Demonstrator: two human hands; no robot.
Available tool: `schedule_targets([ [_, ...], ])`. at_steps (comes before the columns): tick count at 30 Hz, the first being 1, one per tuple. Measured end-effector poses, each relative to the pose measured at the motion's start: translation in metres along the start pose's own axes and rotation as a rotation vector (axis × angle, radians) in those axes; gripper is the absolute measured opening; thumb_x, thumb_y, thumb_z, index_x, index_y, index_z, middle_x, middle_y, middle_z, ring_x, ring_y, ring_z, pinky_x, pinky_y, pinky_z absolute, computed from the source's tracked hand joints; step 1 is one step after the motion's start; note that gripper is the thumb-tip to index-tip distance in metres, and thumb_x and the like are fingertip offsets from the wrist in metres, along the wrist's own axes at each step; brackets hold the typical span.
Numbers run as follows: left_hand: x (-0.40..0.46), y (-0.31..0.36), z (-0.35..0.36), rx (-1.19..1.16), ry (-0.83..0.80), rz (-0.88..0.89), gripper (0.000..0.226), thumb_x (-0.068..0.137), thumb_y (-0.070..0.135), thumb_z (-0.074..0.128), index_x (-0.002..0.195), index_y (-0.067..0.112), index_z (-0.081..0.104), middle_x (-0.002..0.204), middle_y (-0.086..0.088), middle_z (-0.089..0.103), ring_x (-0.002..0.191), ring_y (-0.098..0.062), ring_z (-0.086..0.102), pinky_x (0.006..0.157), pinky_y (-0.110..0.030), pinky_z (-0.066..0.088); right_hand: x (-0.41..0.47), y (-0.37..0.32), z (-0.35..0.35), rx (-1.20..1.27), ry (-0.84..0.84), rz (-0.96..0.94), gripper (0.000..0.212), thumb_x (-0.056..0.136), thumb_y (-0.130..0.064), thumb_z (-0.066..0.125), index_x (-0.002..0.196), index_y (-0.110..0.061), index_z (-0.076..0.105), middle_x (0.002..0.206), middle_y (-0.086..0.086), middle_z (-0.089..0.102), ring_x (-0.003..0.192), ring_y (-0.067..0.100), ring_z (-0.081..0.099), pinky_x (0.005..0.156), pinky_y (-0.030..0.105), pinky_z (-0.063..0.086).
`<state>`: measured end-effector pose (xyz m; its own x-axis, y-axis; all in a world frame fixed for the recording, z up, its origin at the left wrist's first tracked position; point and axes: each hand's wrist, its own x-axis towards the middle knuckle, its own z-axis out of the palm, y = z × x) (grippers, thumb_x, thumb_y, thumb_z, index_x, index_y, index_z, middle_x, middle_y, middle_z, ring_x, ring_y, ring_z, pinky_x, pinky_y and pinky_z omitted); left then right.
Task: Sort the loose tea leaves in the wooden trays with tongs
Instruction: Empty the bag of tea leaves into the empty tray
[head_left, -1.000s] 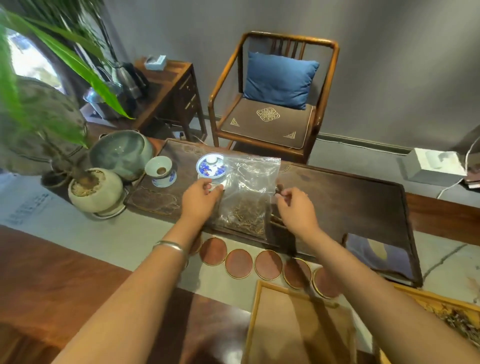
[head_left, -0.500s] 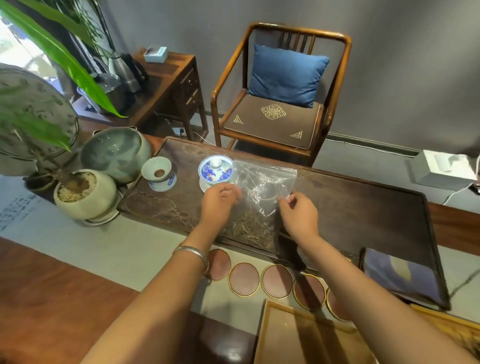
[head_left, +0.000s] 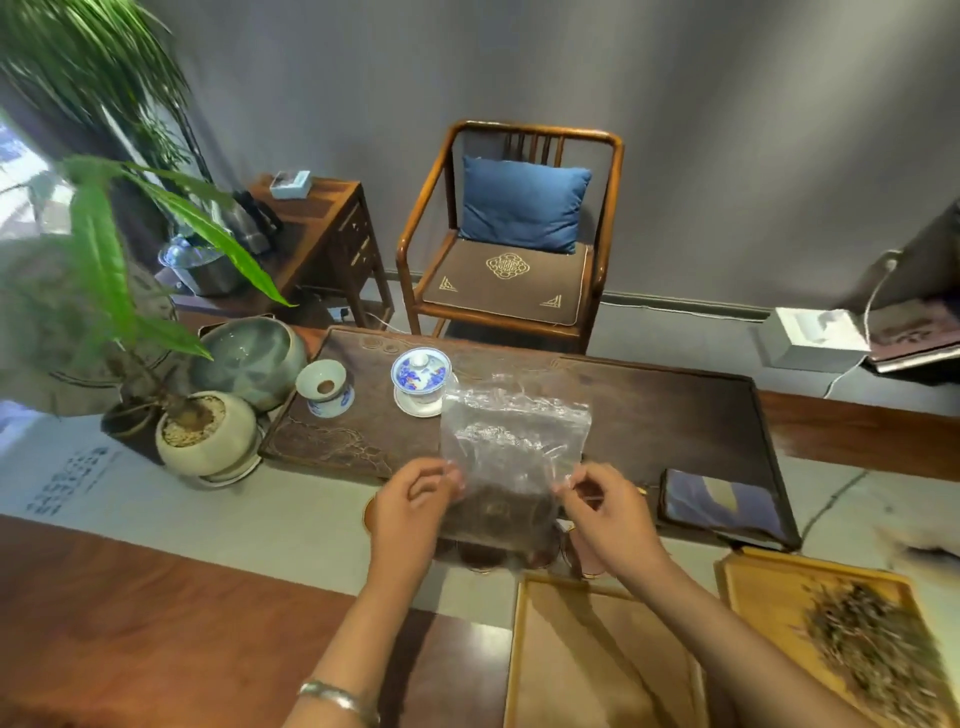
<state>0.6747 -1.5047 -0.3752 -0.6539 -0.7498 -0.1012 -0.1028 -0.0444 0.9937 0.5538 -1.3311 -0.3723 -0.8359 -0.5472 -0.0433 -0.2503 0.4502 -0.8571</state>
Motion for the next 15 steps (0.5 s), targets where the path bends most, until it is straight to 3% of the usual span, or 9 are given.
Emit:
schedule_targets([
  [5, -0.061, -0.001, -0.011, 0.042, -0.127, -0.015, 0.007, 0.083, -0.002, 0.068, 0.083, 0.005, 0.067, 0.065, 0.002, 0.070, 0.061, -0.004, 0.067, 0.056, -0.012, 0.050, -0.078, 0.006, -0.028, -0.149, 0.008, -0.062, 0.016, 0.088, -0.027, 0.063, 0.076, -0.036, 0.058, 0.086, -0.013, 0.054, 0.081, 0.001, 0.054, 0.067, 0.019, 0.046],
  [12, -0.117, -0.043, -0.003, 0.162, -0.227, -0.068, 0.009, 0.079, -0.003, 0.071, 0.076, 0.005, 0.068, 0.068, -0.012, 0.067, 0.062, -0.007, 0.064, 0.060, -0.014, 0.050, -0.148, 0.052, -0.036, -0.143, -0.017, 0.048, 0.013, 0.087, -0.019, 0.066, 0.077, -0.027, 0.061, 0.090, -0.007, 0.055, 0.084, 0.008, 0.056, 0.073, 0.031, 0.052],
  [15, -0.128, -0.061, -0.003, 0.203, -0.274, -0.112, 0.010, 0.080, -0.004, 0.070, 0.076, 0.004, 0.068, 0.064, -0.005, 0.067, 0.058, -0.005, 0.062, 0.058, -0.013, 0.048, -0.155, 0.067, -0.035, -0.175, -0.067, 0.092, 0.008, 0.087, -0.022, 0.065, 0.079, -0.020, 0.063, 0.088, -0.004, 0.054, 0.082, 0.011, 0.056, 0.076, 0.034, 0.051],
])
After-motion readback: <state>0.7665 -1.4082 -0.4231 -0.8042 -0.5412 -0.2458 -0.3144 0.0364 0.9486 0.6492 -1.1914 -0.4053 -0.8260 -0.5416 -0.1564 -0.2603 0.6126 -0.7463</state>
